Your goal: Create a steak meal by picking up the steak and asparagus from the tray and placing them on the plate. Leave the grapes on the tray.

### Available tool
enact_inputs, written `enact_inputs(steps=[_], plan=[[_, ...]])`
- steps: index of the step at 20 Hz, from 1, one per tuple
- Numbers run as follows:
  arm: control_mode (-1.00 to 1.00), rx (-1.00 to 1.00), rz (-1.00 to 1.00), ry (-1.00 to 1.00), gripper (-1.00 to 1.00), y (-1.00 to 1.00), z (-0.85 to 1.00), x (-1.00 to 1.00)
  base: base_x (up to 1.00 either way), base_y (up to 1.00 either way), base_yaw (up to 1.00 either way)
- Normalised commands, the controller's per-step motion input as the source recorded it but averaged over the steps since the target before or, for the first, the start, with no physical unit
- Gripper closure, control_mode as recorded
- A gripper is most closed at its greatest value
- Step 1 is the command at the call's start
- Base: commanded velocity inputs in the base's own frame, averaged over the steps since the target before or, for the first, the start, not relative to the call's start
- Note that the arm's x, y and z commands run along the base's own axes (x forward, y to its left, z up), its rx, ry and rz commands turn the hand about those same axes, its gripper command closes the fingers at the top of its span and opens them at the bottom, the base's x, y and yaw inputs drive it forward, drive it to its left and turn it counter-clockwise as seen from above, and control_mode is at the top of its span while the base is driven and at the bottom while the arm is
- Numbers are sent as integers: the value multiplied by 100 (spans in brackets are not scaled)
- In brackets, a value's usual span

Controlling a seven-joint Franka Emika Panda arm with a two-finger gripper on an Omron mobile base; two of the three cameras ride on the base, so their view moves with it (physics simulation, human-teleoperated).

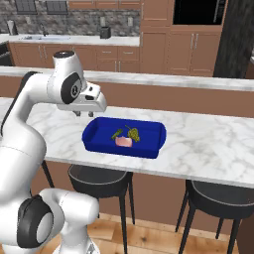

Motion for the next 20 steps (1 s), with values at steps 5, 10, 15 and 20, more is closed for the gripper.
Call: enact_inputs(steps=[5,10,15,20], plan=[[-100,0,0,0,-100,-4,-10,-1,0,0,0],[-100,0,0,0,-100,-2,-24,-27,0,0,0],[-100,0,0,-6,-100,0,-7,-24,0,0,0],[-100,0,0,-10,-100,1,-4,-30,0,0,0]])
